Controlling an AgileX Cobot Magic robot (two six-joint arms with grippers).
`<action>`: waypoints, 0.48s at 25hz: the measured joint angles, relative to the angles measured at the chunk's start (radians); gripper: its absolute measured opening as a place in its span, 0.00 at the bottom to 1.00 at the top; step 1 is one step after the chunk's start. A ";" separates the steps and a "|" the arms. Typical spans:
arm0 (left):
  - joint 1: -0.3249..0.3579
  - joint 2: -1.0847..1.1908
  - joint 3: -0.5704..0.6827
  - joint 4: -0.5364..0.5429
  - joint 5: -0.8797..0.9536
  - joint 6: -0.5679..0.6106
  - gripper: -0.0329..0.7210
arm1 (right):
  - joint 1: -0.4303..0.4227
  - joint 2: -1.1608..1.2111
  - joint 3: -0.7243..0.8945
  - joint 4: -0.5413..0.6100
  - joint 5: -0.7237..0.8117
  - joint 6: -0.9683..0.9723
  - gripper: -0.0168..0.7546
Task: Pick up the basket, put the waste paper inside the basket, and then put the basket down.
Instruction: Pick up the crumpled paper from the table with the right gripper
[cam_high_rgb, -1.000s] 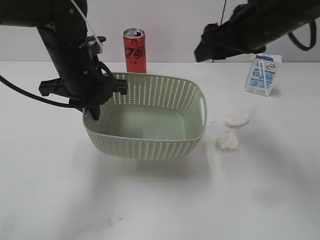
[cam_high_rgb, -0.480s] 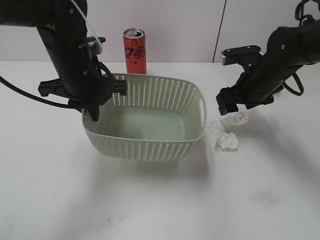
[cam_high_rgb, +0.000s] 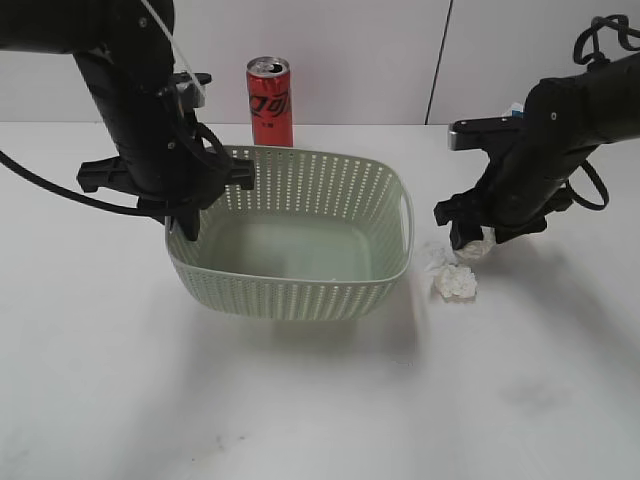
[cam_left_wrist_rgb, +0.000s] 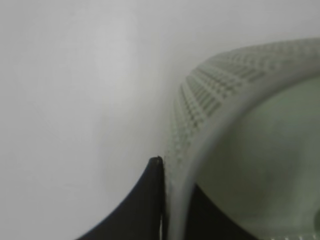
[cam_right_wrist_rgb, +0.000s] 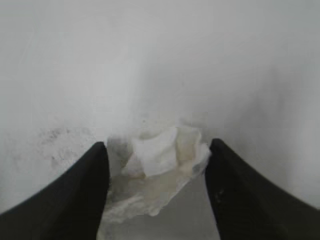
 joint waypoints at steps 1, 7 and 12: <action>0.000 0.000 0.000 0.000 0.000 0.000 0.02 | 0.000 0.007 0.000 0.000 0.022 0.001 0.54; 0.000 0.000 0.000 0.000 0.004 0.000 0.02 | 0.000 -0.010 -0.007 0.000 0.088 0.002 0.16; 0.000 0.000 0.000 0.000 0.004 0.000 0.02 | 0.006 -0.172 -0.020 0.059 0.111 -0.034 0.16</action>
